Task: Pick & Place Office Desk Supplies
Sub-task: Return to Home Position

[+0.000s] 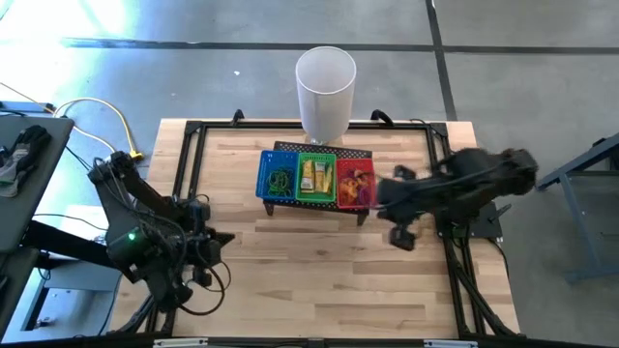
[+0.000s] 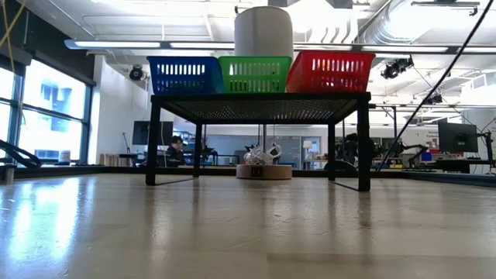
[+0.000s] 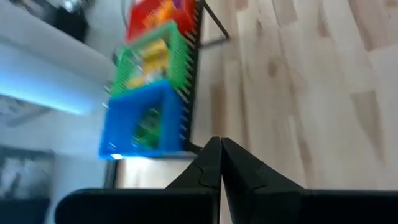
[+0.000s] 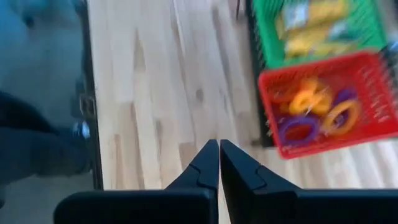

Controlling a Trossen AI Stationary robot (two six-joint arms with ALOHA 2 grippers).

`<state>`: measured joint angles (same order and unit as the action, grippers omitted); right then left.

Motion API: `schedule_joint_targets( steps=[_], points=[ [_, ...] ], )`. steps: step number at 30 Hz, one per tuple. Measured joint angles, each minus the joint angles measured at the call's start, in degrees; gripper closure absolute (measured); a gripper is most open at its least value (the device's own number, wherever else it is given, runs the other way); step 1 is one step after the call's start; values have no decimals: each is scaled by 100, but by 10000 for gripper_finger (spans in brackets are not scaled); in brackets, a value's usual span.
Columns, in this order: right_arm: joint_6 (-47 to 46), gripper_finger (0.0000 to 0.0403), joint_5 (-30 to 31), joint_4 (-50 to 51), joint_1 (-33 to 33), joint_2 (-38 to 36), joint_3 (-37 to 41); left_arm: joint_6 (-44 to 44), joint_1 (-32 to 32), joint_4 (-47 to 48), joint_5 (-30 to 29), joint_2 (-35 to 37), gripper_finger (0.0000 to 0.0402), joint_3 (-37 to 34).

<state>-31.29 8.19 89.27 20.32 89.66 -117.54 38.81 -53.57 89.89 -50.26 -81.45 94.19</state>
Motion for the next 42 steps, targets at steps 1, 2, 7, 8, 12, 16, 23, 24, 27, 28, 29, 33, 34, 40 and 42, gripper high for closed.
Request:
schedule_joint_targets(
  steps=[1, 2, 7, 8, 12, 16, 23, 24, 27, 28, 29, 33, 34, 40, 42],
  points=[
    [-41, 400, 196, -79, 116, -131, 0, -151, 1, -25, -123, 78, 401, 0],
    [-46, 399, 352, -189, 234, -263, 0, -260, 1, -46, -204, 163, 401, 0],
    [121, 400, 1090, -513, 889, -801, 4, -515, 101, -36, -250, 789, 401, 0],
    [130, 400, 1228, -506, 996, -911, 7, -517, 146, -35, -207, 949, 401, 0],
    [168, 399, 1949, -511, 1389, -1480, 203, -359, 266, -37, -23, 1711, 401, -54],
    [108, 400, 2836, -644, 1701, -2213, 908, 116, 268, -186, -46, 2614, 401, -450],
    [103, 399, 3219, -2114, 1981, -4000, 3257, -755, 268, -2790, -552, 4330, 401, -2494],
    [209, 399, 3340, -2432, 1979, -4278, 3629, -1034, 268, -3200, -518, 4535, 401, -2816],
    [453, 399, 3319, -3349, 1978, -5184, 4636, -1422, 268, -3979, -408, 5093, 401, -3676],
    [541, 399, 3245, -3634, 1979, -5467, 4937, -1428, 266, -4147, -404, 5288, 401, -3923],
    [643, 399, 3158, -3958, 1980, -5759, 5259, -1409, 266, -4307, -389, 5494, 401, -4139],
    [1255, 399, 2645, -5376, 1978, -6918, 6402, -1347, 266, -4859, -368, 6310, 401, -4867],
    [1415, 399, 2590, -5694, 1978, -7183, 6676, -1347, 268, -5046, -383, 6509, 401, -5036],
    [1757, 399, 2377, -6784, 1978, -8361, 8079, -1912, 268, -6265, -379, 7603, 401, -6186],
    [1764, 399, 2322, -7118, 1978, -8637, 8483, -2278, 268, -6855, -385, 7914, 401, -6593]
  ],
)
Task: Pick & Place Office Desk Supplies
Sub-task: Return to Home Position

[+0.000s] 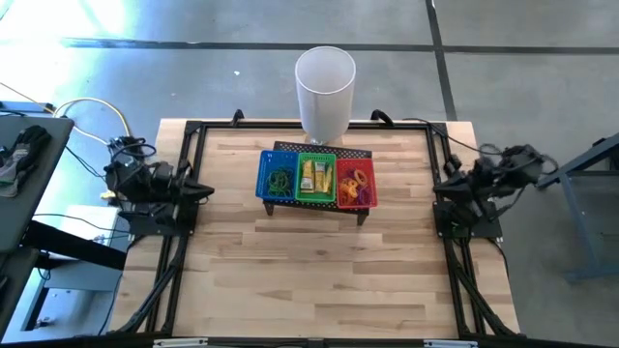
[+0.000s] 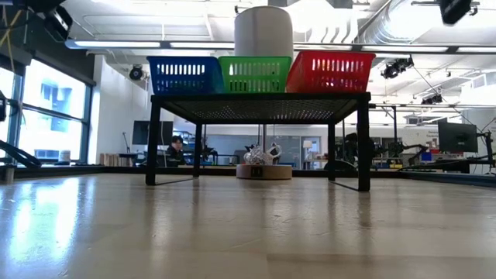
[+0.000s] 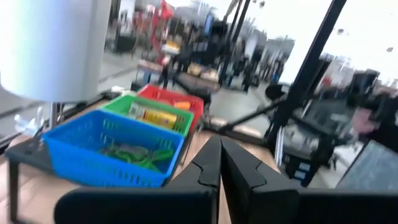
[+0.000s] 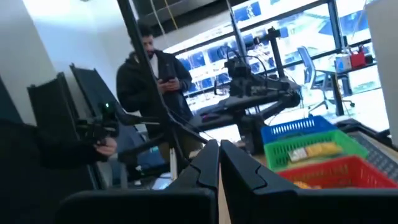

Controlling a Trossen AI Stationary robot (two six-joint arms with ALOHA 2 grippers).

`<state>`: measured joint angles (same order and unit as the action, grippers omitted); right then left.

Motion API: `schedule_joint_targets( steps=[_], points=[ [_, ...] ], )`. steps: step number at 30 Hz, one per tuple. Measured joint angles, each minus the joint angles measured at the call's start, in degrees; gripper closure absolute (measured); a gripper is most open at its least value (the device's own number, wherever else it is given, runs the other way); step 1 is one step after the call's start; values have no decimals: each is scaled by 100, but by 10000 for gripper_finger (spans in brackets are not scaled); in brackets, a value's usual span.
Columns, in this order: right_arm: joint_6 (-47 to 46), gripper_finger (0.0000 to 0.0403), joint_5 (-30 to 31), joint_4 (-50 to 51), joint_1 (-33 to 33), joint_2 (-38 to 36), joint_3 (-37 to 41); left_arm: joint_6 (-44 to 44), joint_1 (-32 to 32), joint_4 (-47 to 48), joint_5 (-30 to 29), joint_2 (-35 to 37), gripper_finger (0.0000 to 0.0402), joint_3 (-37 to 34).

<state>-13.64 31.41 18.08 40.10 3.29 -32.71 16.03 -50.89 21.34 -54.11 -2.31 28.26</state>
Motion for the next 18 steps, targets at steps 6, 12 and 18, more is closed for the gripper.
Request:
schedule_joint_targets(
  steps=[6, 12, 18],
  points=[
    [363, 399, 16, -940, -15, -266, 988, -846, 103, -1424, 121, 160, 401, -894],
    [491, 399, -161, -1855, -117, -288, 1719, -203, 555, -1862, 484, 179, 401, -1639],
    [455, 400, -256, -2481, -381, -286, 2286, 137, 1298, -2439, 930, 175, 401, -2181]
  ],
)
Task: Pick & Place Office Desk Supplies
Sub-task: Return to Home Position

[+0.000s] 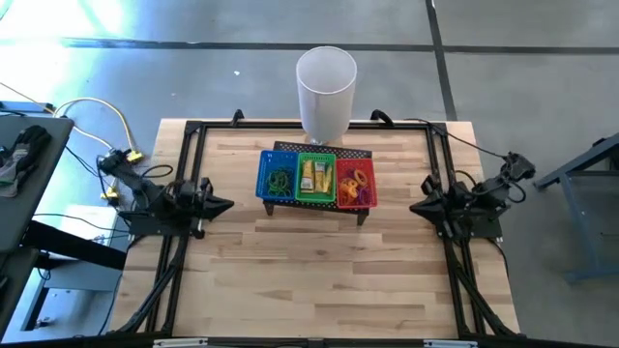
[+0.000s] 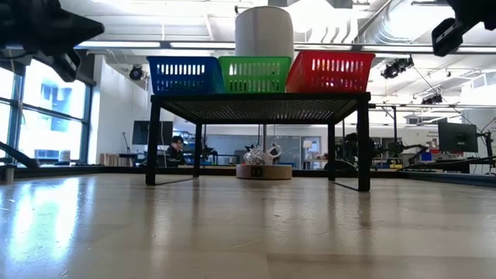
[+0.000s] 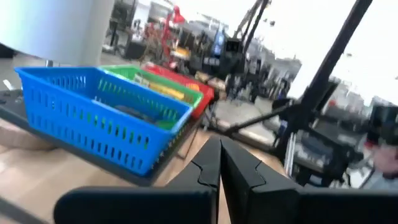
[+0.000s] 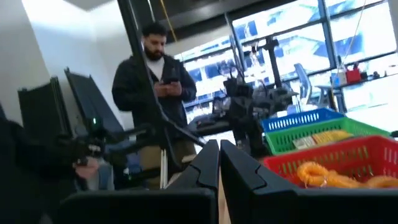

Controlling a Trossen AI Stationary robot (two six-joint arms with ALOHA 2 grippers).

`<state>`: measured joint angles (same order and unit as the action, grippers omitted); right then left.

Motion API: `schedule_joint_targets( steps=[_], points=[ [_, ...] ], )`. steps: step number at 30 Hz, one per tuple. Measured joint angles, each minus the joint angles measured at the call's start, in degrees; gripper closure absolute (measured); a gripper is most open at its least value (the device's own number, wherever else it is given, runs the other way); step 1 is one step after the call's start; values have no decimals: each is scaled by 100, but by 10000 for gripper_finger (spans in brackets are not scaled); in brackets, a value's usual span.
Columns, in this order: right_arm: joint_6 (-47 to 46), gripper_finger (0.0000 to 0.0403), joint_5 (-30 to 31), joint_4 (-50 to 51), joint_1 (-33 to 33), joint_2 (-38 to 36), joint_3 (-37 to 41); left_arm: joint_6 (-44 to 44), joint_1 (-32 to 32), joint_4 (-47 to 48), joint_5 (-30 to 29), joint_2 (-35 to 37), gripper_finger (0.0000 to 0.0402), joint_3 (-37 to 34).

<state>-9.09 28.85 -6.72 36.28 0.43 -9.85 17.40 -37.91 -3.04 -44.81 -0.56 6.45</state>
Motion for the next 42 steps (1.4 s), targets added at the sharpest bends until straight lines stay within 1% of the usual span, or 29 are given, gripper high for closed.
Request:
schedule_joint_targets(
  steps=[4, 9, 11, 15, 17, 20, 22, 24, 26, 30, 32, 34, 36, 38, 42],
  points=[
    [-26, 399, -263, -572, -312, 0, 373, -15, 658, -633, 465, 0, 401, -314],
    [-512, 399, -877, -917, -750, 0, 824, 371, 1371, -685, 1357, -7, 401, -449],
    [-715, 399, -1123, -795, -919, -2, 936, 392, 1596, -685, 1505, -45, 401, -456],
    [-1044, 399, -1214, -400, -1248, 9, 934, 403, 1997, -501, 1755, -158, 401, -460],
    [-1066, 399, -1440, -360, -1385, 9, 936, 441, 2124, -250, 1981, -234, 401, -461],
    [-1019, 399, -1888, -242, -1524, 9, 936, 775, 2214, 77, 2363, -387, 401, -465],
    [-1022, 399, -1981, 5, -1583, 9, 936, 934, 2230, 120, 2436, -501, 401, -465],
    [-1126, 399, -1917, 360, -1619, 9, 938, 963, 2230, 124, 2438, -645, 401, -465],
    [-1220, 399, -1870, 349, -1621, 71, 938, 938, 2230, 136, 2385, -775, 401, -468],
    [-1037, 400, -1550, 338, -1619, 177, 938, 495, 2256, 118, 2242, -1072, 401, -476],
    [-1021, 400, -1485, 334, -1619, 205, 938, 127, 2231, 75, 2427, -1149, 401, -476],
    [-1010, 399, -1489, 337, -1619, 201, 938, -451, 2173, 13, 2774, -1192, 401, -476],
    [-840, 398, -1567, 352, -1619, 205, 938, -933, 2117, 3, 3040, -1188, 401, -468],
    [-544, 399, -1711, 380, -1619, 205, 940, -1194, 2079, -28, 3178, -1187, 401, -458],
    [66, 400, -1962, 438, -1616, 205, 940, -1458, 2064, 47, 3159, -1187, 401, -456]
  ],
)
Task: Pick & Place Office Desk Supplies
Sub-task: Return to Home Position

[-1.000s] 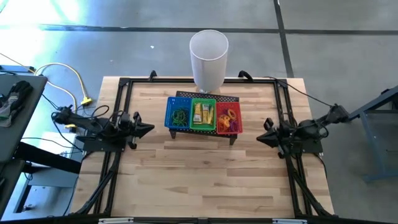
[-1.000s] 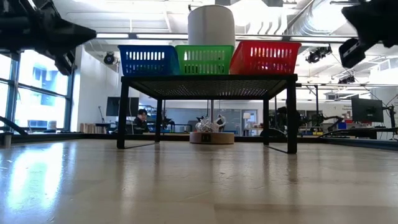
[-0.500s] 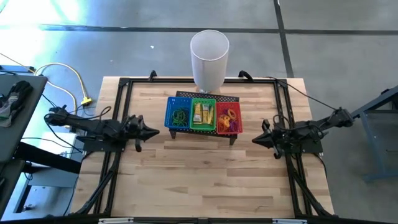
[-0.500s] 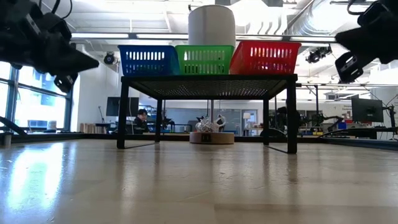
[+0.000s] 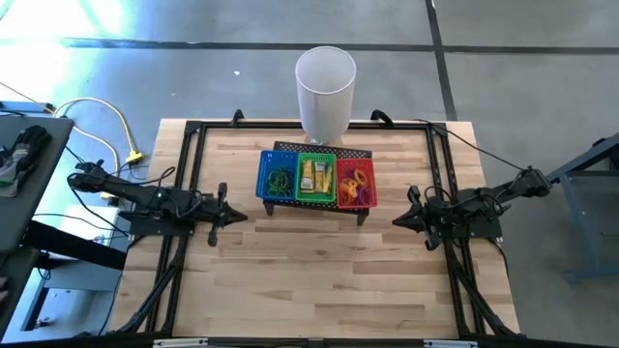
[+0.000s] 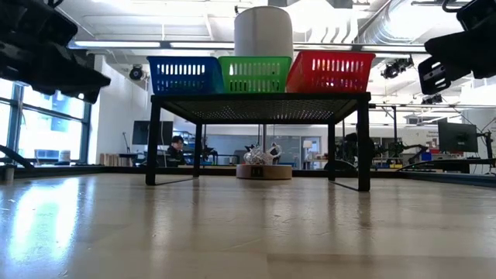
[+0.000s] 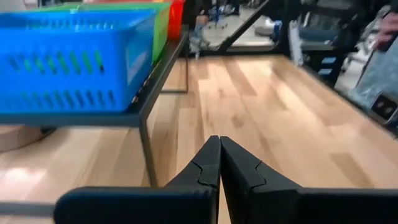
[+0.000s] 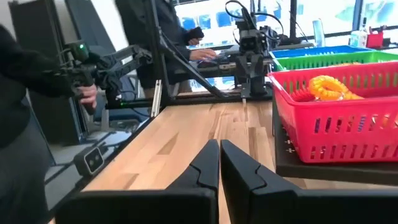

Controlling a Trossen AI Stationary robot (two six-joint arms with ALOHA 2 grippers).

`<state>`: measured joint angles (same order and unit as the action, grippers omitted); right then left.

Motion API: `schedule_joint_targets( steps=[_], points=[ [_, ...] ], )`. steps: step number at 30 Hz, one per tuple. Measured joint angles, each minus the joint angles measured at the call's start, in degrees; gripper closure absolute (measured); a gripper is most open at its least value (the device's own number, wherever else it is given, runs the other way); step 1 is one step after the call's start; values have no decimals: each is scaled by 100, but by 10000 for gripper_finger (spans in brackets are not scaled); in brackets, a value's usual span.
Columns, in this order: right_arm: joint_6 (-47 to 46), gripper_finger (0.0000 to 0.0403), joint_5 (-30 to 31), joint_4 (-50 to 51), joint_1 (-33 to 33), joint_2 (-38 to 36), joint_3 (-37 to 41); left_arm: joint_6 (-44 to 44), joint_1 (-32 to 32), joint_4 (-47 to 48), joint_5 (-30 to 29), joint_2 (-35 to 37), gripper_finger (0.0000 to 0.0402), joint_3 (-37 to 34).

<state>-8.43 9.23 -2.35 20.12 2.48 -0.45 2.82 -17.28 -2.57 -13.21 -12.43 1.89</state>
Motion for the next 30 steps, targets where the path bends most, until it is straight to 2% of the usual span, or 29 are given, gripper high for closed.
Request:
schedule_joint_targets(
  steps=[10, 23, 30],
  points=[
    [119, 400, -35, 6, 0, 0, 2, 3, 2, 160, -41, 0, 401, 11],
    [121, 400, 225, -25, 0, 0, 4, 26, 2, 81, -57, 10, 401, 11],
    [121, 400, 225, -24, 0, 0, 4, -184, 0, 399, -57, 459, 401, 127]
  ],
)
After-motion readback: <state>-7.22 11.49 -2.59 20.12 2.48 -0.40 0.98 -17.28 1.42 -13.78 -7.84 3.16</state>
